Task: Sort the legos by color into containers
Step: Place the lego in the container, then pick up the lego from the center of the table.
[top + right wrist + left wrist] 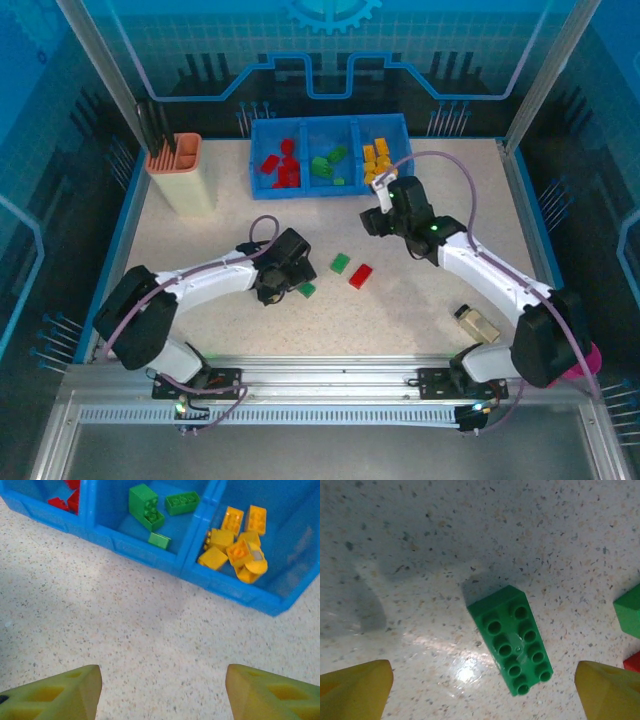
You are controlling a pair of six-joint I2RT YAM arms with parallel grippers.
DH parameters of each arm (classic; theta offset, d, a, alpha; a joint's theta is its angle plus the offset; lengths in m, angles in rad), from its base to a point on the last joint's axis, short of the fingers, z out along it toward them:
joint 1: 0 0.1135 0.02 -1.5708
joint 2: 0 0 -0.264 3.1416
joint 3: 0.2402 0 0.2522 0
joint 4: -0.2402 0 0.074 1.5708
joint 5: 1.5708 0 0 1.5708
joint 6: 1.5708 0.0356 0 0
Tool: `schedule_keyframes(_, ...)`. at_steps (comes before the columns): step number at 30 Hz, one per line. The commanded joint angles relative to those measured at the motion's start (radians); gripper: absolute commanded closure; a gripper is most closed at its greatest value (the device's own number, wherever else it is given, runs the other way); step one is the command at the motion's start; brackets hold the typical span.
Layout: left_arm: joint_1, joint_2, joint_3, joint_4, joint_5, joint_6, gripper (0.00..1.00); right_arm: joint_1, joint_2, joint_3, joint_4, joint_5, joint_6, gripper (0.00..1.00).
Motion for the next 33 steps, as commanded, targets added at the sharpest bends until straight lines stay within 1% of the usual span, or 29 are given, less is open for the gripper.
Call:
schedule_keyframes(1, -0.013, 0.059, 0.045, 0.027, 0.029, -0.066, 0.08, -0.033, -0.045, -0.002, -0.012, -0.035, 0.053, 0.32)
schedule_keyframes(6, -0.023, 0.142, 0.063, 0.044, 0.056, -0.101, 0.15, -0.042, -0.024, 0.016, -0.02, -0.047, 0.04, 0.32)
schedule_keyframes(9, -0.032, 0.192, 0.105, 0.003, 0.053, -0.105, 0.24, -0.043, -0.006, 0.022, -0.024, -0.056, 0.037, 0.32)
schedule_keyframes(14, -0.033, 0.238, 0.135, -0.045, 0.059, -0.11, 0.49, -0.044, 0.003, 0.014, -0.019, -0.057, 0.037, 0.31)
schedule_keyframes(15, -0.033, 0.243, 0.135, -0.052, 0.063, -0.111, 0.56, -0.043, 0.005, 0.013, -0.019, -0.056, 0.037, 0.31)
schedule_keyframes(17, -0.032, 0.246, 0.131, -0.06, 0.071, -0.111, 0.63, -0.043, 0.005, 0.01, -0.02, -0.052, 0.034, 0.31)
schedule_keyframes(18, -0.032, 0.246, 0.126, -0.067, 0.078, -0.114, 0.69, -0.043, 0.004, 0.009, -0.021, -0.051, 0.034, 0.31)
schedule_keyframes(20, -0.033, 0.239, 0.116, -0.063, 0.089, -0.111, 0.75, -0.044, 0.001, 0.007, -0.025, -0.053, 0.032, 0.31)
schedule_keyframes(22, -0.033, 0.23, 0.125, -0.071, 0.078, -0.098, 0.83, -0.044, -0.004, 0.003, -0.039, -0.062, 0.032, 0.3)
schedule_keyframes(25, -0.026, 0.22, 0.201, -0.139, 0.029, -0.054, 0.84, -0.044, -0.021, -0.014, -0.083, -0.074, 0.043, 0.29)
schedule_keyframes(28, -0.01, 0.219, 0.326, -0.196, -0.046, 0.022, 0.84, -0.044, -0.06, -0.066, -0.124, -0.106, 0.084, 0.29)
schedule_keyframes(30, 0.002, 0.231, 0.429, -0.207, -0.098, 0.087, 0.82, -0.044, -0.096, -0.117, -0.152, -0.129, 0.134, 0.28)
schedule_keyframes(33, 0.026, 0.277, 0.593, -0.231, -0.161, 0.168, 0.82, -0.046, -0.143, -0.213, -0.169, -0.158, 0.252, 0.28)
